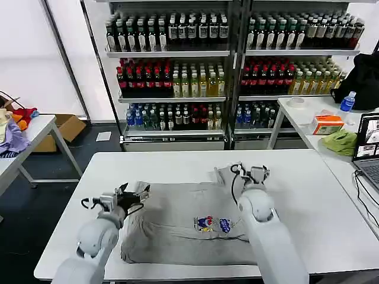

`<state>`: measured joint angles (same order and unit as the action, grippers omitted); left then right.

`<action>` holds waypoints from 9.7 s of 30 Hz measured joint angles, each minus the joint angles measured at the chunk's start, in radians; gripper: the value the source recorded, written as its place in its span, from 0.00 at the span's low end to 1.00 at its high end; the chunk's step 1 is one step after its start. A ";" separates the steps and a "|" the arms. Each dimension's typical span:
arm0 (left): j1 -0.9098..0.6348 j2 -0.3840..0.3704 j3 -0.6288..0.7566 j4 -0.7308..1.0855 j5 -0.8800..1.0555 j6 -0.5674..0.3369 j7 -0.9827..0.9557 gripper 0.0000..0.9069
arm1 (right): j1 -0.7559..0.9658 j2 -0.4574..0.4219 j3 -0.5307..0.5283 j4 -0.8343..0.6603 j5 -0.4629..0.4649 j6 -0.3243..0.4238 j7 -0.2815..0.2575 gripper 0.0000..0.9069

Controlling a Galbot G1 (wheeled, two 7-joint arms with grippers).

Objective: Fold and organize the clothes.

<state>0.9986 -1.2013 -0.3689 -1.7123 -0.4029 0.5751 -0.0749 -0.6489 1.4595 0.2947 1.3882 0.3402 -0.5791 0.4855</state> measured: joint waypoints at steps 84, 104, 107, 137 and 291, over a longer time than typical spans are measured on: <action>-0.096 -0.022 0.047 0.207 0.017 0.001 0.042 0.00 | 0.011 0.077 0.013 -0.217 -0.027 0.002 -0.045 0.00; -0.093 -0.035 0.046 0.211 0.007 -0.082 0.059 0.00 | -0.035 0.061 0.016 -0.132 -0.008 0.001 -0.073 0.00; -0.089 -0.032 0.041 0.199 0.007 -0.104 0.055 0.00 | -0.044 0.053 0.011 -0.096 -0.006 -0.003 -0.077 0.00; 0.130 0.003 -0.030 -0.084 0.051 -0.162 0.056 0.00 | -0.374 -0.050 0.053 0.503 -0.003 0.002 -0.066 0.00; 0.429 0.140 -0.405 -0.273 0.084 -0.121 0.047 0.00 | -0.895 -0.140 0.195 1.018 -0.036 0.097 -0.015 1.00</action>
<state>1.4272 -1.0614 -0.7738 -1.9854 -0.3185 0.4537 -0.0280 -1.5437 1.3198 0.4896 2.4063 0.3037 -0.4822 0.4710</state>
